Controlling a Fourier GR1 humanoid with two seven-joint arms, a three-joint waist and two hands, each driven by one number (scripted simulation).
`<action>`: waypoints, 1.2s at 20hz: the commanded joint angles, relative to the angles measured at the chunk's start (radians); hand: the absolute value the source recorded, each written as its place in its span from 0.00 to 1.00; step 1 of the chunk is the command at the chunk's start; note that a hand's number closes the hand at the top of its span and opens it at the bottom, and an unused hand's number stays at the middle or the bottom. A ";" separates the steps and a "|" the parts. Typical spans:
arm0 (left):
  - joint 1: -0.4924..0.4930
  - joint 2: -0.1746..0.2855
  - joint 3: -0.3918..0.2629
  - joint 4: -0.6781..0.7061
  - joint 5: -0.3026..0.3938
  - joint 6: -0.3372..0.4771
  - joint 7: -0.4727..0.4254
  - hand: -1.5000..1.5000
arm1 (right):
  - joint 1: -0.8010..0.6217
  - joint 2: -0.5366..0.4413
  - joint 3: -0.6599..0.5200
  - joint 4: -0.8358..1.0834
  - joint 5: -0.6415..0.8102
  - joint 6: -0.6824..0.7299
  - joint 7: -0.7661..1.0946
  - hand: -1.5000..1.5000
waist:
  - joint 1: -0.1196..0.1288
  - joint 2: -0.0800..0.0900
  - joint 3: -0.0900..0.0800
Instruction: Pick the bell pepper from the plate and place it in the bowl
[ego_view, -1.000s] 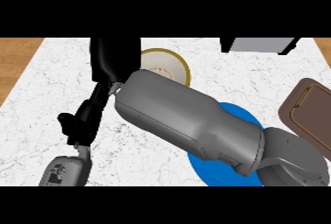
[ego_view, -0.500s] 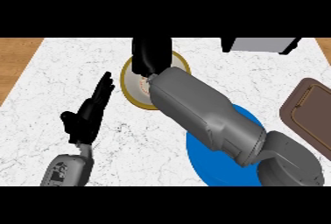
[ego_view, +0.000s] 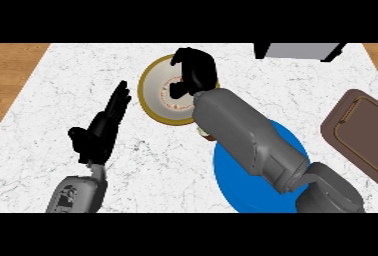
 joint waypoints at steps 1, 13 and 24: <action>0.054 -0.014 -0.031 -0.016 -0.023 0.007 -0.025 0.50 | 0.044 0.001 -0.078 0.013 -0.082 0.071 -0.167 0.00 | -0.001 -0.003 0.000; 0.017 0.008 0.033 0.000 0.007 0.006 0.004 0.50 | 0.037 -0.005 -0.316 -0.052 -0.197 -0.093 -0.484 0.00 | -0.043 -0.018 0.000; 0.131 0.015 0.018 -0.083 -0.001 -0.003 0.001 0.50 | 0.241 -0.088 -0.430 -0.297 -0.289 0.085 -0.511 0.00 | -0.064 -0.027 0.000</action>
